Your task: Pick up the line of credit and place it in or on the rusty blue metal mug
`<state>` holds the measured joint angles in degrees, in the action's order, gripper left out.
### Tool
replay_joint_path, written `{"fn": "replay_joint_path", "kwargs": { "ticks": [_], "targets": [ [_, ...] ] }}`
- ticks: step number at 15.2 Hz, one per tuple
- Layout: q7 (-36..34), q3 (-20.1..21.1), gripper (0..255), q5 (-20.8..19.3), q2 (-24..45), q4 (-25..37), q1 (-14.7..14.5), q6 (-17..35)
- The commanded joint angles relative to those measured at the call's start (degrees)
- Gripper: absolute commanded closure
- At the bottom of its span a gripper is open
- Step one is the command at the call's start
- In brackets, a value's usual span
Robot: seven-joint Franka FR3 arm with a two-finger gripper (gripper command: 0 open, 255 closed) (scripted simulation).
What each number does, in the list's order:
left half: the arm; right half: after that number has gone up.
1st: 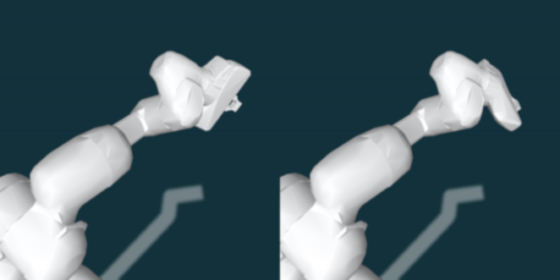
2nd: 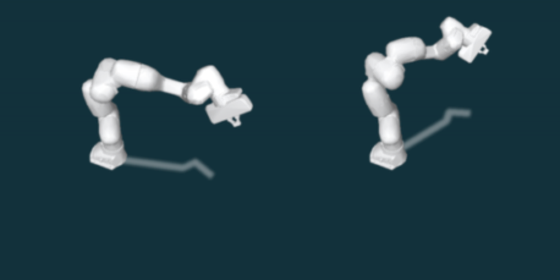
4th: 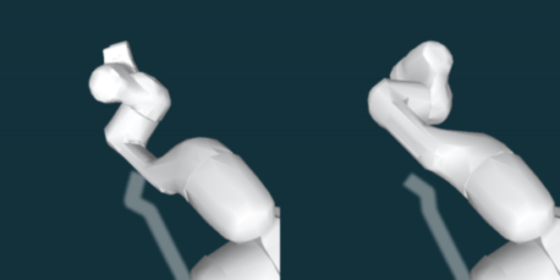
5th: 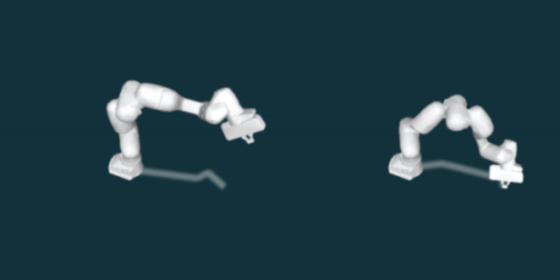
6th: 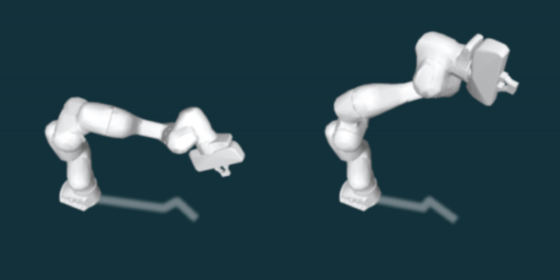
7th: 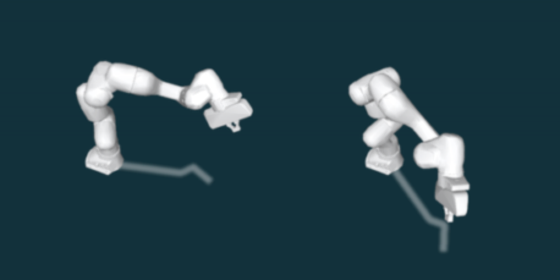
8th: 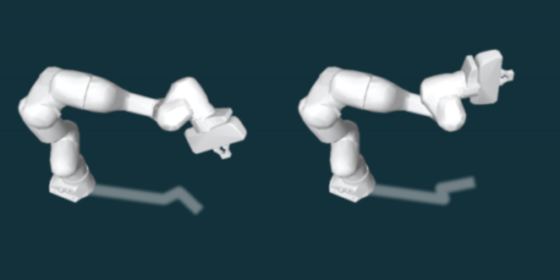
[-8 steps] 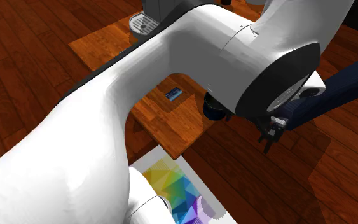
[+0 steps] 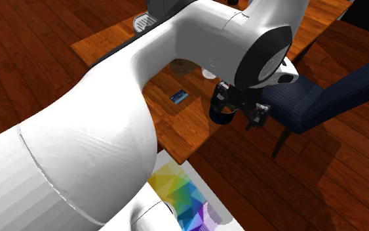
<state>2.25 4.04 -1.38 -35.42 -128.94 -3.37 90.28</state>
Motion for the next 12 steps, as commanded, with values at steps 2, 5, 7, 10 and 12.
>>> {"fn": "replay_joint_path", "kwargs": {
  "ticks": [2, 5, 7, 10, 12],
  "targets": [
    [-3.94, 3.00, 0, 2.06, 4.81, 0.92, -1.04, 0.64],
    [-7.58, 5.67, 0, 3.85, 9.82, 2.57, -2.02, 0.93],
    [-9.97, 7.35, 0, 4.94, 13.37, 3.92, -2.68, 1.13],
    [-13.52, 9.70, 0, 6.39, 18.97, 6.34, -3.69, 1.42],
    [-15.87, 11.14, 0, 7.22, 22.88, 8.20, -4.40, 1.59]
  ]
}}
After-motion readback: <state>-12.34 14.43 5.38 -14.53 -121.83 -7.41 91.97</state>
